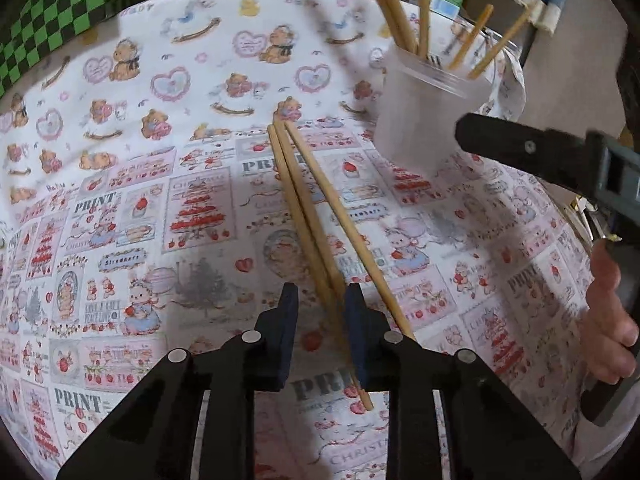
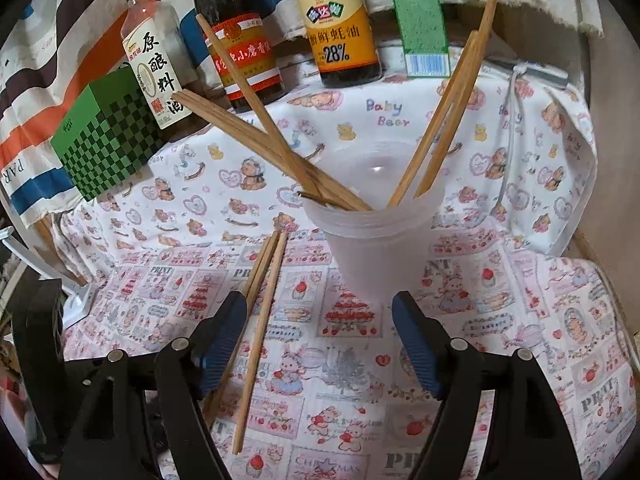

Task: Organize utensils
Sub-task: 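Grasp a bamboo chopstick from the pile with the left gripper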

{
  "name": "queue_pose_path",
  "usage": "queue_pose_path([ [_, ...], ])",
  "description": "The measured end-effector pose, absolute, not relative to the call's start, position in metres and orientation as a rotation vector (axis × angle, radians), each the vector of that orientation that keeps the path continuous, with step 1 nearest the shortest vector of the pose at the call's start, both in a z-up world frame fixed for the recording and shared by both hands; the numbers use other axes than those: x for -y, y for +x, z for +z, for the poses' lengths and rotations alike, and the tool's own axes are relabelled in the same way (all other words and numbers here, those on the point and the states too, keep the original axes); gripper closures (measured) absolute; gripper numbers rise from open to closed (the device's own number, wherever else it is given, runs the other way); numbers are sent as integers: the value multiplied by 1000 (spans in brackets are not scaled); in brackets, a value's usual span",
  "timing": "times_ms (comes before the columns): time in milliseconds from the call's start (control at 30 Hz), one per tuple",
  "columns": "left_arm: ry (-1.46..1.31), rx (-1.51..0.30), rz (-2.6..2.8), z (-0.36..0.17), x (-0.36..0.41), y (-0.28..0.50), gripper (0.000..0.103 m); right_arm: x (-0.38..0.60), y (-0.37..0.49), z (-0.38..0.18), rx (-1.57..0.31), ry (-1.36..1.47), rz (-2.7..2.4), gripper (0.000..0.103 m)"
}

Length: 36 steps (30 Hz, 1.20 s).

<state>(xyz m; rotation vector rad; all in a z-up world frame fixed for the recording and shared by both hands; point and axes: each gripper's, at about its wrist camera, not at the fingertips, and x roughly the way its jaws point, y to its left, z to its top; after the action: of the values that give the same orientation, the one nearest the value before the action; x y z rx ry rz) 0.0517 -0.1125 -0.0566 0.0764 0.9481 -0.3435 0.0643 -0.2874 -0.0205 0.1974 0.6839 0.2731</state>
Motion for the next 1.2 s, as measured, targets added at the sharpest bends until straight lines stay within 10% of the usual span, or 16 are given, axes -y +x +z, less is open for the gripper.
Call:
queue_pose_path([
  [733, 148, -938, -282, -62, 120, 46, 82, 281, 65, -24, -700, 152, 237, 26],
  [867, 102, -931, -221, -61, 112, 47, 98, 281, 66, -25, -704, 147, 230, 26],
  [1200, 17, -612, -166, 9, 77, 18, 98, 277, 64, -25, -716, 141, 250, 26],
])
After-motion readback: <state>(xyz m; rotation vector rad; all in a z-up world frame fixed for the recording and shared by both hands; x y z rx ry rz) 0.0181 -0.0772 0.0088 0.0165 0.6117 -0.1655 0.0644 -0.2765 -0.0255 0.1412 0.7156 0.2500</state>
